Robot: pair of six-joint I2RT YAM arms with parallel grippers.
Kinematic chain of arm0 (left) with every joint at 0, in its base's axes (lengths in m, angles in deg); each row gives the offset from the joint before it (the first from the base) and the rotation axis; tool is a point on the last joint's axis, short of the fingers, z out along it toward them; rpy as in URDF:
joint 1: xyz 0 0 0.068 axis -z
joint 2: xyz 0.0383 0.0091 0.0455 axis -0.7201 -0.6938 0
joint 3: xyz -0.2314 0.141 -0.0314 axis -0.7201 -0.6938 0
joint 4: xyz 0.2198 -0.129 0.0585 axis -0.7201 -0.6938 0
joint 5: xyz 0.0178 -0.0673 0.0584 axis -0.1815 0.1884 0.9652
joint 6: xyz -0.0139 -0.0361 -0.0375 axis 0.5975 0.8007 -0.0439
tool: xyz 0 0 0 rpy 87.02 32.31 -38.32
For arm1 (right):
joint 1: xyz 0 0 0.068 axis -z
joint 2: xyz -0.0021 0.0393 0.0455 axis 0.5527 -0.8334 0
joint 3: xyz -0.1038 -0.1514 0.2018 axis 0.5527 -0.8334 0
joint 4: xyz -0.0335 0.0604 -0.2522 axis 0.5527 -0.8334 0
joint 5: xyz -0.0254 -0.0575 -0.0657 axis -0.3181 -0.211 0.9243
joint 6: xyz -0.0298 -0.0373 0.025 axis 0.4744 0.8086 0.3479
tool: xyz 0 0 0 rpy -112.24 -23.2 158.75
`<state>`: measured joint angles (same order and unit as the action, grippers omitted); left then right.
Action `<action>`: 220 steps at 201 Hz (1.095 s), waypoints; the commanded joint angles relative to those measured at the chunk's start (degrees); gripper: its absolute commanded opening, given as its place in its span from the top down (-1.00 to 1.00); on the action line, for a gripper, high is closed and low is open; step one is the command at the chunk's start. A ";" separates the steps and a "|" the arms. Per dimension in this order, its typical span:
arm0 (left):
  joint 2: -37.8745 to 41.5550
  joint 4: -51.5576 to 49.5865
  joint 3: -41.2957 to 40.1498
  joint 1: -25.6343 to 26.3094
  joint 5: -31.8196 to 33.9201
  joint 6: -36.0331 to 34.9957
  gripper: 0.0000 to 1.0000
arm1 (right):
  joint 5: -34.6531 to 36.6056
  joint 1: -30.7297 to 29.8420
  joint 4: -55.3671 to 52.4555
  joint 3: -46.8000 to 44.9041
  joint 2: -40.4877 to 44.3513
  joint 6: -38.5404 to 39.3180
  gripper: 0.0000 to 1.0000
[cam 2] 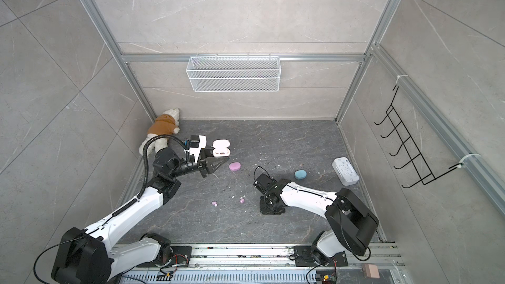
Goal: Insert wireless bluetooth earbuds into charging case
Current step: Rotate the wireless bluetooth earbud at the bottom-center of the table.
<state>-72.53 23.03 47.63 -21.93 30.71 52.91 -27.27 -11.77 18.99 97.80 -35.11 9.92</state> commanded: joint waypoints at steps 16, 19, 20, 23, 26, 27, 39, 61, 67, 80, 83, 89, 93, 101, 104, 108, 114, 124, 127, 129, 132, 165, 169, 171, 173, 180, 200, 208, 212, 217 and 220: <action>1.00 1.61 0.69 0.20 -1.05 -0.11 0.54 | -0.99 2.16 -0.43 -1.57 2.70 1.81 0.28; 1.00 1.62 0.69 0.20 -1.08 -0.10 0.55 | -1.33 2.33 -0.30 -1.70 2.82 1.77 0.28; 1.00 1.66 0.69 0.20 -1.04 -0.11 0.55 | -1.38 2.38 -0.32 -1.76 2.90 1.79 0.27; 1.01 1.65 0.69 0.20 -1.08 -0.09 0.54 | -1.69 2.49 -0.19 -1.95 3.01 1.81 0.27; 1.00 1.57 0.75 0.15 -1.09 -0.07 0.54 | -1.88 2.55 -0.14 -2.18 3.25 1.81 0.27; 1.00 1.55 0.76 0.18 -1.09 -0.09 0.54 | -1.92 2.58 -0.15 -2.22 3.33 1.81 0.26; 1.11 1.40 0.77 0.20 -1.08 -0.20 0.54 | -2.09 2.87 -0.28 -3.14 4.37 1.65 0.25; 0.93 1.49 0.77 0.20 -1.14 -0.10 0.54 | -2.11 3.32 -1.14 -3.97 5.93 1.64 0.25; 0.94 1.57 0.77 0.20 -1.17 -0.04 0.54 | -2.28 3.33 -1.21 -3.85 6.19 1.64 0.25; 0.84 1.60 0.77 0.33 -1.17 -0.01 0.54 | -3.15 3.33 -0.86 -3.15 6.53 1.17 0.23; 0.85 1.54 0.77 0.30 -1.16 0.05 0.54 | -3.33 3.31 -0.74 -2.95 6.61 1.15 0.22; 0.82 1.54 0.77 0.38 -1.11 0.06 0.54 | -3.61 3.29 -0.45 -2.49 6.64 0.71 0.21; 0.78 1.56 0.73 0.38 -1.10 -0.01 0.54 | -3.69 3.26 -0.17 -2.17 6.68 0.48 0.21; 0.78 1.54 0.77 0.42 -1.14 -0.02 0.54 | -3.72 3.06 0.46 -1.68 6.63 0.07 0.20; 0.75 1.60 0.77 0.39 -1.13 0.00 0.54 | -3.72 3.06 0.67 -1.40 6.53 -0.07 0.20; 0.74 1.56 0.77 0.39 -1.14 0.01 0.54 | -3.78 2.97 0.92 -1.13 6.43 -0.19 0.20; 0.74 1.57 0.77 0.47 -1.15 0.02 0.54 | -4.01 2.75 1.48 -0.75 5.94 -0.36 0.20; 0.74 1.60 0.86 0.47 -1.15 0.03 0.54 | -4.75 2.40 2.63 -0.35 4.78 -1.00 0.20; 0.74 1.54 0.80 0.47 -1.17 -0.02 0.54 | -4.88 2.22 2.87 -0.34 4.36 -1.26 0.19; 0.74 1.54 0.82 0.47 -1.17 -0.02 0.54 | -5.08 2.00 3.19 -0.39 4.08 -1.50 0.19; 0.82 1.53 0.78 0.47 -1.17 0.00 0.54 | -5.26 1.86 3.61 -0.45 3.78 -1.86 0.18; 1.36 0.88 0.68 0.47 -1.03 -0.33 0.54 | -5.48 0.24 6.68 -2.88 2.44 -7.14 0.08; 1.42 0.91 0.60 0.47 -1.08 -0.40 0.54 | -5.43 0.23 7.21 -3.49 2.85 -8.03 0.06; 1.44 0.85 0.60 0.47 -1.08 -0.45 0.54 | -5.44 0.21 7.44 -3.77 2.98 -8.45 0.06; 1.44 0.84 0.62 0.47 -1.04 -0.41 0.54 | -5.53 0.18 7.65 -4.13 3.19 -8.75 0.05; 1.45 0.70 0.63 0.47 -1.05 -0.55 0.54 | -5.61 0.23 8.36 -5.18 3.76 -9.85 0.02; 1.18 1.03 0.60 0.47 -1.06 -0.26 0.54 | -6.32 0.13 13.11 -8.34 4.90 -12.64 -0.04; 1.02 1.33 0.60 0.47 -1.14 -0.13 0.54 | -6.60 0.11 14.83 -8.83 4.67 -13.09 -0.04; 0.96 1.44 0.63 0.46 -1.13 -0.06 0.54 | -6.74 0.11 15.53 -8.92 4.41 -13.21 -0.04; 0.92 1.51 0.60 0.47 -1.14 0.00 0.54 | -6.98 0.07 16.52 -8.93 4.06 -13.28 -0.04; 0.92 1.52 0.60 0.47 -1.16 0.00 0.54 | -7.11 0.06 17.03 -8.93 3.79 -13.37 -0.04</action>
<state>-72.53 22.64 47.63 -21.66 30.66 52.91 -33.15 -11.33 30.38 90.70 -30.54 0.39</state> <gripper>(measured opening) 0.421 0.520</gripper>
